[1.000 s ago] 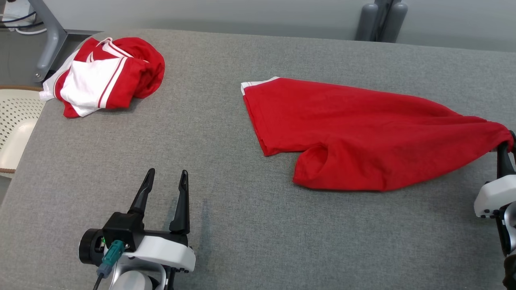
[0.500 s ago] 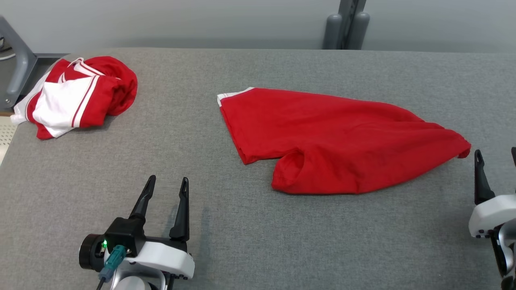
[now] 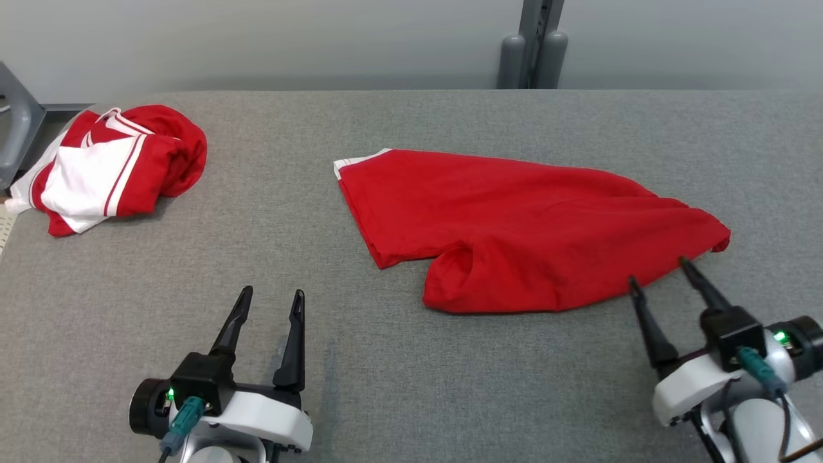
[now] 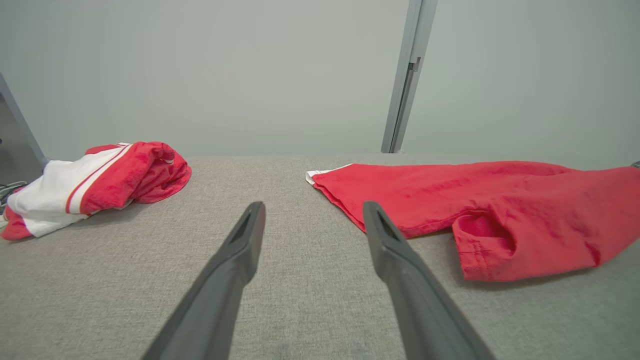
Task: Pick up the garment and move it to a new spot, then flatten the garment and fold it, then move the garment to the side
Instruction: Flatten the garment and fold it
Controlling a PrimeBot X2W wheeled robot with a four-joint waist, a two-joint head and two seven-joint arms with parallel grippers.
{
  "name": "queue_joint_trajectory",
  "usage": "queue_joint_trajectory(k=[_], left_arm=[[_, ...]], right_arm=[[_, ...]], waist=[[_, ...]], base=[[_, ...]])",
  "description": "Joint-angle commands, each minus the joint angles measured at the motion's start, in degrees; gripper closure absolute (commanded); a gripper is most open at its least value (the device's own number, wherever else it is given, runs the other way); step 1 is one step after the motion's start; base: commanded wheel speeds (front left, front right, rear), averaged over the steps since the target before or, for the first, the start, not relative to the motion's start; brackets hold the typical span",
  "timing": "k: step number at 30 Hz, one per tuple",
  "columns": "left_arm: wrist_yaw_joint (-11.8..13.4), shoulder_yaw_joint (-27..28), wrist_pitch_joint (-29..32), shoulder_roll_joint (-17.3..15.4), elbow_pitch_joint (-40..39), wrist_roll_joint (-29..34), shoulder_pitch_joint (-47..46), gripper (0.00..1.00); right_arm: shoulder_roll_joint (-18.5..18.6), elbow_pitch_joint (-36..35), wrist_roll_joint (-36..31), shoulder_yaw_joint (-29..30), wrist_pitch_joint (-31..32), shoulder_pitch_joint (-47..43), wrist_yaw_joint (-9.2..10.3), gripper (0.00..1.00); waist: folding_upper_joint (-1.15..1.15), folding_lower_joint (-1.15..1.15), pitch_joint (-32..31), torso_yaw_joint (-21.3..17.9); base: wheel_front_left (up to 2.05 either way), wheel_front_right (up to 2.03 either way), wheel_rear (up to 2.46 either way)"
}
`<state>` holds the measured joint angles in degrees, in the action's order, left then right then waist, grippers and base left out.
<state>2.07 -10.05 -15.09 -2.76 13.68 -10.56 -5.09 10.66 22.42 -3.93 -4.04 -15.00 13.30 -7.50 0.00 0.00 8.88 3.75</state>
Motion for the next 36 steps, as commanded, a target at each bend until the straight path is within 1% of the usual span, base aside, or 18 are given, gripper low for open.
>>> queue_joint_trajectory(k=[1, 3, 4, 7, 11, 16, 17, 18, 19, 20, 21, 22, 24, 26, 29, 32, 33, 36], left_arm=[[-0.1, 0.1, -0.1, -0.2, -0.1, 0.2, -0.7, 0.0], [0.0, -0.1, -0.1, -0.2, -0.3, 0.1, -1.0, 0.0], [0.2, -0.3, -0.1, -0.2, -0.4, -0.2, -1.2, 0.0], [0.6, -0.3, -0.1, -0.2, -0.5, -0.6, -1.3, 0.0], [0.7, -0.4, -0.1, -0.2, -0.5, -0.8, -1.4, 0.0], [1.1, -0.7, -0.1, -0.2, -0.8, -1.3, -1.8, 0.0], [1.0, -0.6, -0.1, -0.2, -0.9, -1.3, -1.9, 0.0], [1.1, -0.6, -0.1, -0.2, -1.0, -1.3, -1.9, 0.0], [1.1, -0.5, -0.1, -0.2, -1.0, -1.4, -2.0, 0.0], [1.2, -0.4, -0.1, -0.2, -1.0, -1.5, -2.0, 0.0], [1.2, -0.4, -0.1, -0.2, -1.0, -1.5, -2.0, 0.0], [1.3, -0.4, -0.1, -0.2, -1.0, -1.5, -2.1, 0.0], [1.4, -0.4, -0.1, -0.2, -1.1, -1.5, -2.1, 0.0], [1.6, -0.3, -0.1, -0.2, -1.0, -1.6, -2.0, 0.0], [1.6, -0.2, -0.1, -0.2, -1.0, -1.6, -2.0, 0.0], [1.7, 0.0, -0.1, -0.2, -1.2, -1.4, -1.9, 0.0], [1.5, 0.1, -0.1, -0.2, -1.2, -1.3, -1.7, 0.0], [1.5, 0.2, -0.1, -0.2, -1.1, -1.1, -1.1, 0.0]], right_arm=[[0.9, 0.2, 0.9, -2.7, -0.3, 0.1, 0.01, 0.0], [2.0, 1.4, 1.8, -7.7, -0.3, 1.3, 0.01, 0.0], [3.2, 2.9, 2.7, -12.7, -0.3, 2.6, 0.01, 0.0], [4.8, 5.3, 4.0, -19.4, -0.3, 4.5, 0.0, 0.0], [6.4, 8.7, 4.7, -25.5, -0.3, 7.9, 0.01, 0.0], [7.2, 13.3, 4.5, -30.3, -0.3, 12.0, 0.01, 0.0], [7.3, 14.0, 4.3, -31.1, -0.3, 12.7, 0.01, 0.08], [7.3, 14.7, 4.1, -31.7, -0.3, 13.5, 0.01, 0.33], [7.4, 15.3, 4.2, -32.1, -0.3, 14.1, 0.01, 0.55], [7.4, 15.8, 4.3, -32.4, -0.3, 14.7, 0.01, 0.64], [7.4, 15.8, 4.3, -32.4, -0.3, 14.7, 0.01, 0.64], [7.4, 16.3, 4.5, -32.5, -0.3, 15.1, 0.01, 0.79], [7.5, 16.9, 4.8, -32.7, -0.3, 15.8, 0.01, 1.0], [7.6, 17.3, 5.1, -32.7, -0.3, 16.5, 0.01, 1.0], [7.3, 15.8, 5.8, -31.8, -0.3, 17.0, 0.01, 1.0], [7.2, 13.0, 7.0, -31.4, -0.3, 16.3, 0.01, 1.0], [7.2, 11.8, 8.0, -32.2, -0.3, 15.6, 0.0, 1.0], [8.7, 8.2, 10.8, -33.3, -0.3, 14.8, 0.01, 1.0]], waist=[[0.0, 0.0, 0.2, 0.5], [0.0, 0.0, 0.5, 1.3], [0.0, 0.0, 0.8, 2.2], [0.0, 0.0, 1.2, 3.6], [0.0, 0.0, 1.7, 5.4], [0.0, 0.0, 2.4, 7.4], [0.0, 0.0, 2.5, 7.7], [0.0, 0.0, 2.6, 8.0], [0.0, 0.0, 2.7, 8.2], [0.0, 0.0, 2.8, 8.4], [0.0, 0.0, 2.8, 8.4], [0.0, 0.0, 2.9, 8.6], [0.0, 0.0, 2.9, 8.7], [0.0, 0.0, 2.9, 8.7], [0.0, 0.0, 2.8, 8.3], [0.0, 0.0, 2.6, 7.4], [0.0, 0.0, 2.4, 7.0], [0.0, 0.0, 1.9, 6.0]], base=[[0.0, 0.0, 0.0], [0.0, 0.0, 0.0], [0.0, 0.0, 0.0], [0.0, 0.0, 0.0], [0.0, 0.0, 0.0], [0.0, 0.0, 0.0], [0.0, 0.0, 0.0], [0.0, 0.0, 0.0], [0.0, 0.0, 0.0], [0.0, 0.0, 0.0], [0.0, 0.0, 0.0], [0.0, 0.0, 0.0], [0.0, 0.0, 0.0], [0.0, 0.0, 0.0], [0.0, 0.0, 0.0], [0.0, 0.0, 0.0], [0.0, 0.0, 0.0], [0.0, 0.0, 0.0]])
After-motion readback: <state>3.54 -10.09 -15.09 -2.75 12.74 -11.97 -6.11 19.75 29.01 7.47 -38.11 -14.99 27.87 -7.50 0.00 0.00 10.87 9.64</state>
